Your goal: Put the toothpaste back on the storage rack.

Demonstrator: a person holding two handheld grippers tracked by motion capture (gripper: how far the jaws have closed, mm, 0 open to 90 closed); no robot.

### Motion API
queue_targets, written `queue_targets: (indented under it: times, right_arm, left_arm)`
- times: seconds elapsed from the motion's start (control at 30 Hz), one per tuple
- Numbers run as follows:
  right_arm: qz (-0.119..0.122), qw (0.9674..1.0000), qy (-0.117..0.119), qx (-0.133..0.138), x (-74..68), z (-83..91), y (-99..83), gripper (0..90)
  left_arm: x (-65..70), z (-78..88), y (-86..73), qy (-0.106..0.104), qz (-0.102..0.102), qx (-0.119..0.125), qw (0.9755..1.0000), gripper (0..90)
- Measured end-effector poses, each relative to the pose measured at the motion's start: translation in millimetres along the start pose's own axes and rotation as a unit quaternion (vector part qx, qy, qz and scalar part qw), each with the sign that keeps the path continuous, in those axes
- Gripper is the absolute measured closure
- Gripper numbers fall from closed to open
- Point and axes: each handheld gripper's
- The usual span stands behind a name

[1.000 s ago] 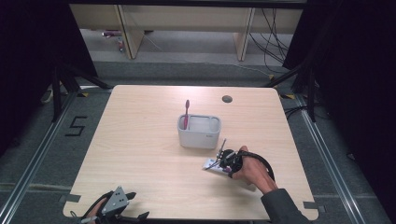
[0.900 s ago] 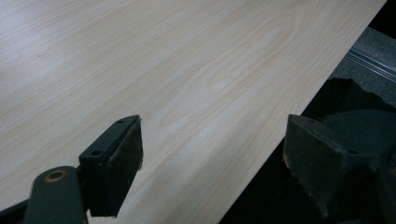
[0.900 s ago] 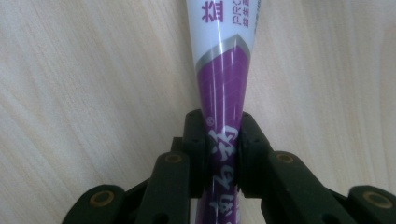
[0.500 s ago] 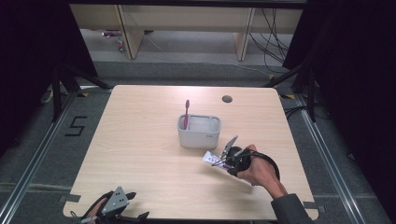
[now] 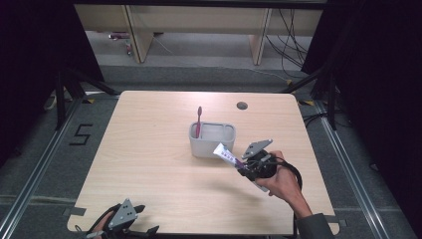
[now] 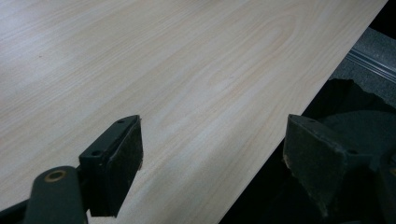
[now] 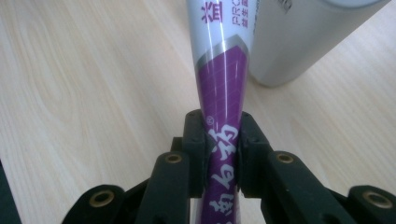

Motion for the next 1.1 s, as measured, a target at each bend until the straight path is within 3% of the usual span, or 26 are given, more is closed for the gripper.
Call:
queue_targets:
  times: [0.1, 0.17, 0.27, 0.33, 0.47, 0.53, 0.57, 0.63, 0.7, 0.97, 1.0, 1.03, 1.1]
  right_arm:
    - [-0.013, 0.9996, 0.0, 0.026, 0.1, 2.6, 1.9, 77.1]
    - [-0.002, 0.9991, -0.002, 0.042, 3.0, 2.8, 3.2, 77.1]
    - [-0.017, 0.9978, 0.002, 0.063, 2.9, 4.6, 5.3, 77.1]
    - [-0.03, 0.9969, 0.002, 0.073, 1.8, 6.1, 7.0, 77.1]
    - [-0.033, 0.995, 0.0, 0.095, 1.9, 9.4, 12.9, 77.2]
    - [-0.032, 0.9951, 0.006, 0.093, 2.5, 12.7, 17.1, 77.1]
    - [-0.044, 0.9938, 0.002, 0.102, 0.6, 13.0, 18.4, 77.1]
    - [-0.032, 0.9935, 0.013, 0.108, 3.2, 15.3, 22.5, 77.1]
    - [-0.033, 0.9928, 0.008, 0.115, 3.2, 16.3, 25.8, 77.1]
    - [-0.054, 0.9861, 0.005, 0.157, 8.5, 17.2, 38.2, 77.1]
    - [-0.041, 0.9865, -0.001, 0.158, 11.2, 17.5, 40.5, 77.1]
    - [-0.056, 0.9843, 0.001, 0.167, 11.9, 17.8, 43.8, 77.1]
    - [-0.057, 0.9832, 0.006, 0.173, 13.3, 17.5, 46.0, 77.1]
  left_arm:
    - [-0.1, -0.1, 0.0, 0.001, 0.0, 0.001, 1.0, 19.5]
    - [-1.4, 0.2, -0.1, 0.003, -0.008, -0.005, 1.0, 19.5]
    - [0.0, 0.4, 0.1, 0.0, 0.001, 0.0, 1.0, 19.5]
    - [0.1, 0.4, 0.1, -0.001, 0.001, -0.001, 1.0, 19.5]
    - [-0.6, 1.0, 0.2, 0.001, -0.004, -0.004, 1.0, 19.5]
    - [-0.5, 1.3, 0.2, -0.001, -0.004, -0.004, 1.0, 19.6]
    - [-0.6, 1.2, 0.2, 0.0, -0.003, -0.003, 1.0, 19.6]
    - [-0.6, 1.3, 0.3, -0.001, -0.003, -0.003, 1.0, 19.5]
    - [-0.5, 1.4, 0.3, -0.001, -0.004, -0.003, 1.0, 19.5]
    - [-0.5, 1.1, 0.3, -0.001, -0.003, -0.003, 1.0, 19.5]
    - [-0.5, 1.1, 0.2, -0.002, -0.003, -0.004, 1.0, 19.5]
    - [-0.5, 1.0, 0.2, -0.002, -0.003, -0.004, 1.0, 19.5]
    - [-0.3, 0.0, -0.1, -0.003, 0.0, 0.002, 1.0, 19.6]
Point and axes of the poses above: each handheld gripper's, and its own axes: z roughly backward along the jaws, y roughly out of its top, x roughly to its right, and after that the axes turned 7 degrees about -z, right-handed
